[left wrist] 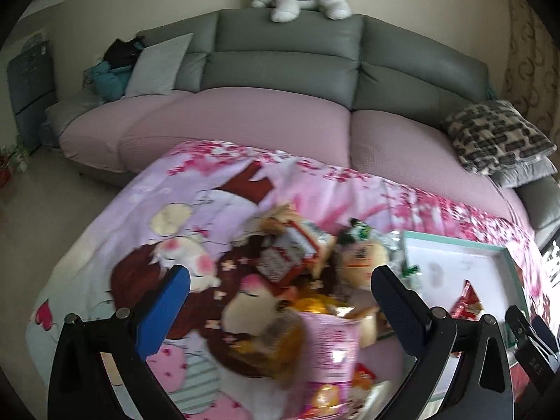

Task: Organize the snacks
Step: 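Grasp the pink Swiss roll bag with the left tool while the right tool returns to the pile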

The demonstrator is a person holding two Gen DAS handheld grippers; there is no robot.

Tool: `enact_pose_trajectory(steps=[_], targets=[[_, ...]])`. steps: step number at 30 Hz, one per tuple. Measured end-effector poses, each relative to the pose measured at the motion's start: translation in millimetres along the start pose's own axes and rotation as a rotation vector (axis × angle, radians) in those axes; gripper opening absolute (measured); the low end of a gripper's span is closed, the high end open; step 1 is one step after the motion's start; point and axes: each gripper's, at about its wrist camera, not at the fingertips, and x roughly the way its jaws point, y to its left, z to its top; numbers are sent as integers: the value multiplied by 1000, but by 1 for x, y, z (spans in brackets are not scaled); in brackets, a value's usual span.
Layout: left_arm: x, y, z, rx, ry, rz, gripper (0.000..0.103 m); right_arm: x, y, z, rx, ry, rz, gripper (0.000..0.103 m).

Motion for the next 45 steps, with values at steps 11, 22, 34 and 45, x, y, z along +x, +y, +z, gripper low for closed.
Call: enact_pose_trajectory(steps=[11, 22, 34, 45], targets=[[10, 55, -13, -62, 88, 61, 103, -1, 58, -23, -72, 111, 147, 103], [26, 59, -37, -71, 217, -5, 103, 12, 86, -43, -101, 235, 158, 103], [36, 9, -43, 29, 273, -108, 103, 13, 86, -42, -124, 233, 112, 103], [51, -25, -56, 129, 324, -125, 98, 15, 65, -36, -70, 231, 63, 103]])
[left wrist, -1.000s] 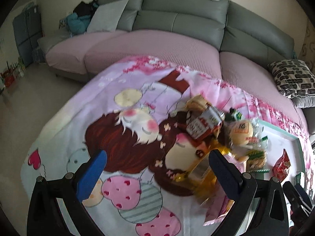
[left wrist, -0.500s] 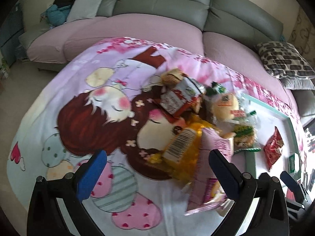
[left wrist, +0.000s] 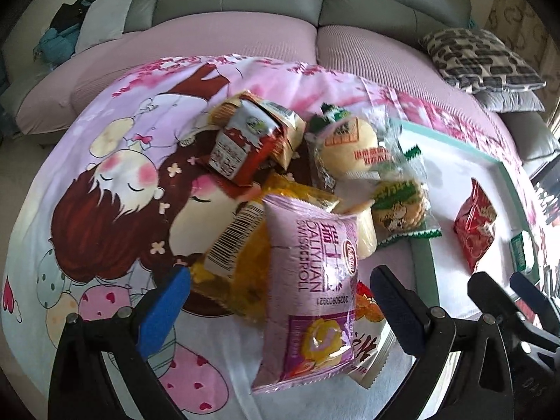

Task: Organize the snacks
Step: 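Grasp the pink Swiss roll bag with the left tool while the right tool returns to the pile, then grasp the white packet with orange print with the right tool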

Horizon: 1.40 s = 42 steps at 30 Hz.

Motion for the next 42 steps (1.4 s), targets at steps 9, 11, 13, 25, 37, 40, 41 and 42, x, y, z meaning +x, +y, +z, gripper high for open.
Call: enact_pose_trajectory(steps=[9, 11, 13, 25, 37, 40, 41, 42], targets=[[1, -11, -2, 63, -1, 24, 70, 1, 2, -1, -7, 1, -2, 103], [1, -10, -2, 62, 0, 20, 69, 1, 3, -1, -7, 1, -3, 103], [0, -9, -2, 62, -2, 20, 63, 1, 3, -1, -8, 1, -3, 103], [-11, -1, 0, 37, -37, -64, 40, 1, 3, -1, -12, 0, -2, 103], [-33, 18, 4, -25, -96, -101, 40, -6, 18, -2, -78, -42, 30, 101], [-38, 30, 6, -59, -110, -89, 40, -8, 31, -4, -126, -50, 59, 98], [-39, 35, 6, -72, -114, -80, 40, -8, 35, -5, -144, -50, 67, 97], [-40, 39, 6, -82, -115, -73, 40, -7, 40, -6, -163, -49, 77, 95]])
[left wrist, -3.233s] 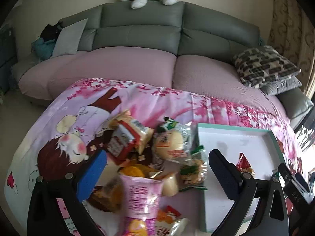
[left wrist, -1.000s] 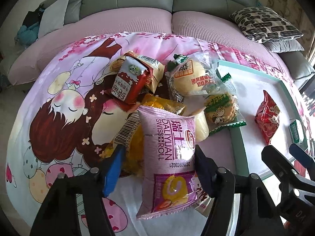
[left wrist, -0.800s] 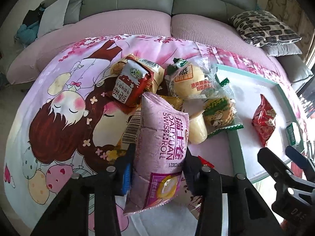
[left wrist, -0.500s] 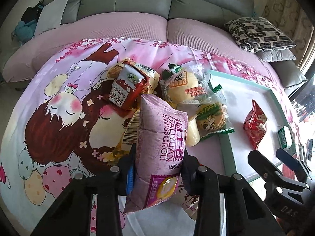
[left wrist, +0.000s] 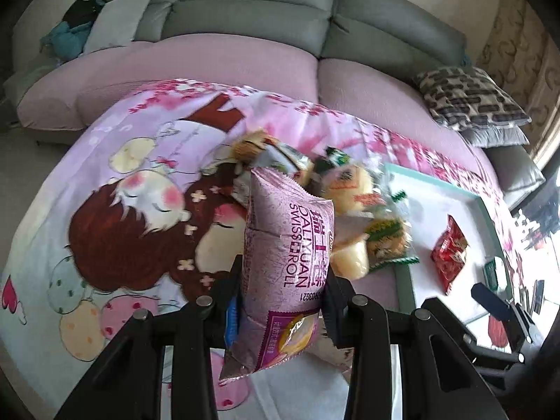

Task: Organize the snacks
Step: 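Grasp the white packet with orange print with the right tool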

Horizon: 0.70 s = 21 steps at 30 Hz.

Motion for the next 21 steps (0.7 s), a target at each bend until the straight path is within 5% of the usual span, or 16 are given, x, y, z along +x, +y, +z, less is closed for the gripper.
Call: enact_pose_trajectory(steps=[10, 21], targets=[[5, 49, -4, -124, 30, 91, 40, 17, 59, -13, -192, 63, 106, 82], [24, 61, -10, -162, 87, 85, 40, 47, 89, -37, -324, 164, 60, 80]])
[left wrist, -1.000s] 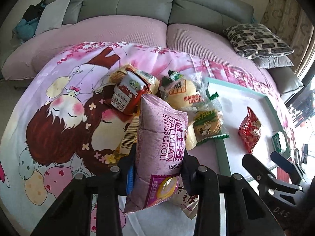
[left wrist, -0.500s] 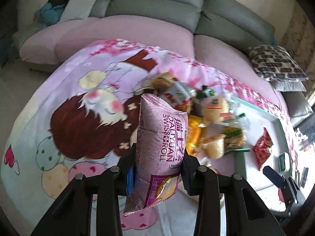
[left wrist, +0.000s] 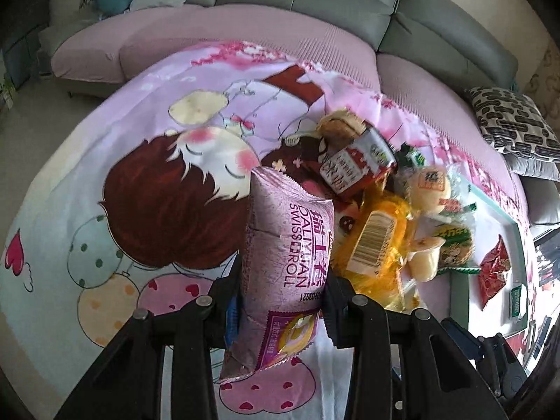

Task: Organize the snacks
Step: 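Grasp the white packet with orange print with the right tool, then carry both packets over the tray and open the right tool to release the white packet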

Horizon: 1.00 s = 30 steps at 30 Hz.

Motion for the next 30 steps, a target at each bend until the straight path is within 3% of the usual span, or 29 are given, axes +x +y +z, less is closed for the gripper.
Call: enact_pose_trajectory(steps=[5, 9, 16, 30], targets=[[6, 2, -1, -8, 16, 4, 40, 9, 4, -1, -21, 27, -20, 71], [8, 1, -2, -5, 20, 1, 40, 10, 1, -1, -14, 26, -16, 55], [5, 1, 1, -6, 8, 3, 40, 1, -4, 4, 8, -1, 6, 54], [-32, -3, 6, -3, -107, -9, 40, -53, -25, 17, 106, -171, 38, 54]])
